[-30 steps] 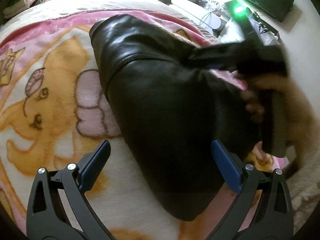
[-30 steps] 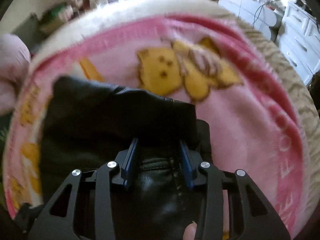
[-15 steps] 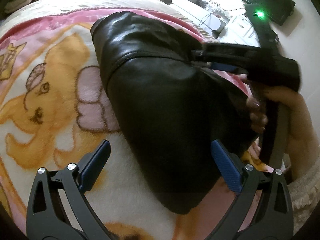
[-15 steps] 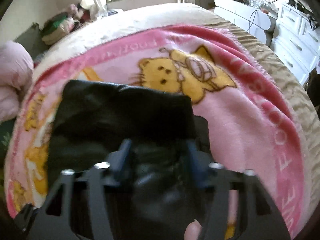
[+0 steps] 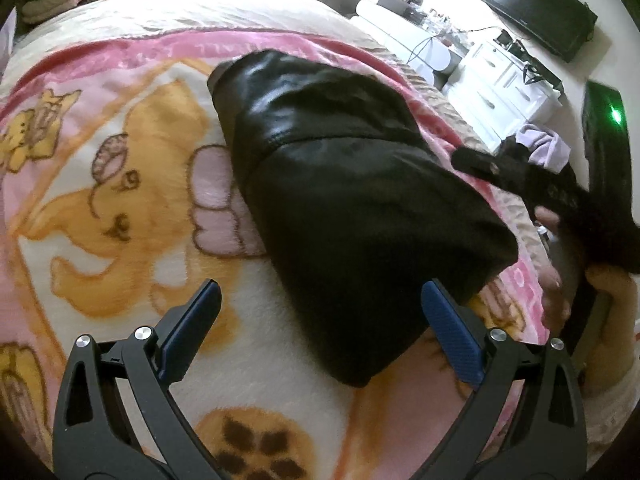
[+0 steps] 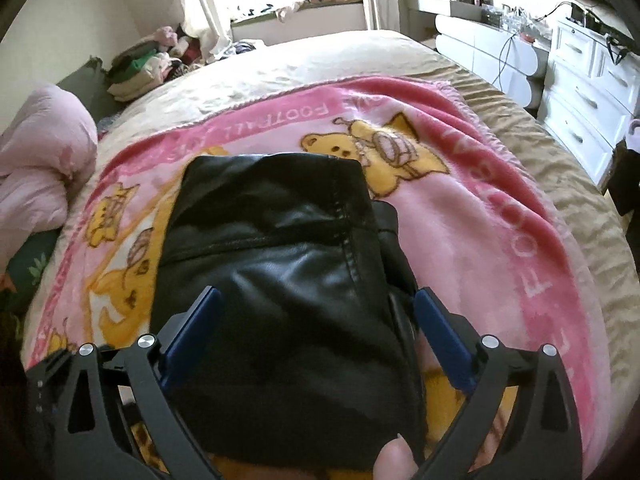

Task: Fold large clothes

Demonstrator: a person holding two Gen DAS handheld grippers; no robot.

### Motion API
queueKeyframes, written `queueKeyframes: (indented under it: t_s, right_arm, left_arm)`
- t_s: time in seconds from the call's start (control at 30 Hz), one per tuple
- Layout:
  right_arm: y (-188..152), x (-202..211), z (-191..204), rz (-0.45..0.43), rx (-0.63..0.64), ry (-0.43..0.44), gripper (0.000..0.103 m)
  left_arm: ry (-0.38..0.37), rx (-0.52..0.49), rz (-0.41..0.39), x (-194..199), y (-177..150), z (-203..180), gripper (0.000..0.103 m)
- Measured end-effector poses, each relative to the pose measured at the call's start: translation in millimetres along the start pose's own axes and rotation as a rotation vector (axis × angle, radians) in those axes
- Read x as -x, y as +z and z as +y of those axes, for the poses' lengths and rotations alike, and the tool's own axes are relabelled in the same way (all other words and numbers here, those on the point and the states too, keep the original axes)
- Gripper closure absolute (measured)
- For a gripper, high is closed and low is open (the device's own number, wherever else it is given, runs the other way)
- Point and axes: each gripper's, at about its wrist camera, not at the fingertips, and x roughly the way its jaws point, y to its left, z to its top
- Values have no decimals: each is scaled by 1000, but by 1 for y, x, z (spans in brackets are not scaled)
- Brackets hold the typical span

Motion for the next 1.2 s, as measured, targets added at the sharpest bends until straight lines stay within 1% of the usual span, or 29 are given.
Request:
queueKeyframes:
  t_s: [0.2,0.33,0.5,0.63,0.73,0.87,1.03,1.13,1.2]
  right_arm:
    - [-26,47,4,-88,16,21,5]
    - [-53,80,9,-160,32,30,4]
    - [-101,120,8,-274,21,31,4]
    - [-134,133,9,-329,16,6,4]
    - [-158,137,12,-367,8,-4,4]
    - [-176,134,14,-366,-5,8,4]
    - [-192,131,22,-376,26,-10,4]
    - [-199,125,28,-356,49,-24,4]
    - [-201,121,30,-340,51,-19,4]
  left_arm:
    - [29,-31,-58,25,-6,-7,9]
    - [31,-53,-112,45,-18,-13,9]
    - [5,-56,-193,68,-43,-16,9]
    - [20,-86,-244,80,-63,-18,9]
    - [34,-114,-261,83,-78,-19,9]
    - [28,-97,-264,83,-94,-16,9]
    - [40,-100,-255,80,-107,-14,9]
    - [42,-106,-251,77,-114,-13,9]
    - [43,-104,-244,76,-117,-12,9]
